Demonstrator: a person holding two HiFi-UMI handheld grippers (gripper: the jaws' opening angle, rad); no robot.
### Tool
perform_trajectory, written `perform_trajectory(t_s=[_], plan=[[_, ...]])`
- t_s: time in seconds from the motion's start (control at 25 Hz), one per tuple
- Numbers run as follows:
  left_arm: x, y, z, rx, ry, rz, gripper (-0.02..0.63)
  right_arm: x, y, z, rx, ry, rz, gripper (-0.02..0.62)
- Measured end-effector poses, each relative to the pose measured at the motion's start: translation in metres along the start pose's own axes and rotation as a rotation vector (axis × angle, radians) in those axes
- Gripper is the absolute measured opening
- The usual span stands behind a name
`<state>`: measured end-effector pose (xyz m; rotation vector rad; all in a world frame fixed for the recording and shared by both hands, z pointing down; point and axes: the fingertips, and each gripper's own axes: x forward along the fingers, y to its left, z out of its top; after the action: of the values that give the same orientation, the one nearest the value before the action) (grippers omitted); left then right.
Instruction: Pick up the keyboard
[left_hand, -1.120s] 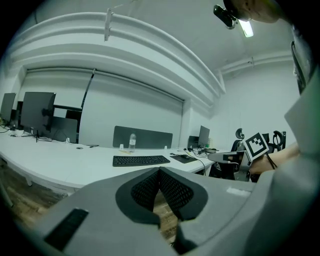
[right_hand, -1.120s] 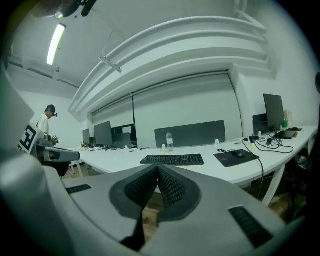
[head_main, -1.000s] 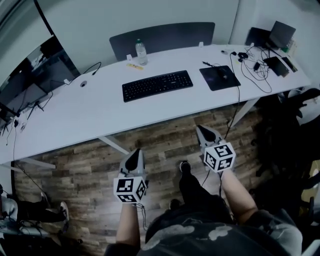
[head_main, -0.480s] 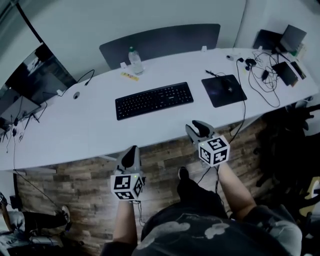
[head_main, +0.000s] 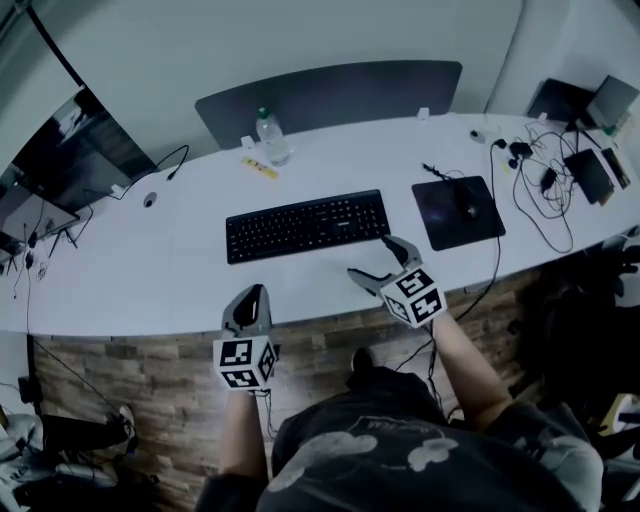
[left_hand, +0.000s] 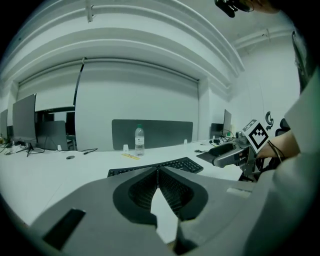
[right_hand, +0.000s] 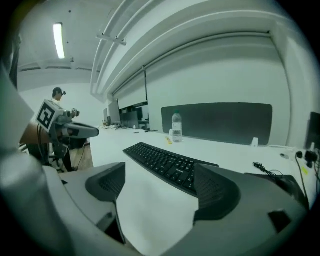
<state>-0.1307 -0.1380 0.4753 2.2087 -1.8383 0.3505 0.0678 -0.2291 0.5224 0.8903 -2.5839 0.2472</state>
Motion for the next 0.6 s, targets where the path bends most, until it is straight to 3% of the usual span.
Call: perform_trajectory(t_s=[0.12, 0.28, 0.4, 0.6], plan=[[0.015, 0.012, 0.002, 0.008, 0.014, 0.037, 0.0, 0.022, -0.009, -0.005, -0.094, 0.09, 0.053, 0.454], [0.026, 0.028, 0.006, -0.002, 0.024, 0.063, 0.002, 0.052, -0.019, -0.01, -0.2, 0.194, 0.091, 0.48], [0.033, 0.037, 0.005, 0.005, 0.041, 0.052, 0.016, 0.073, -0.024, -0.023, -0.297, 0.3, 0.132, 0.485], [0.058, 0.054, 0.005, 0.037, 0.071, -0.009, 0.083, 0.095, -0.025, -0.053, -0.489, 0.573, 0.27, 0.482]])
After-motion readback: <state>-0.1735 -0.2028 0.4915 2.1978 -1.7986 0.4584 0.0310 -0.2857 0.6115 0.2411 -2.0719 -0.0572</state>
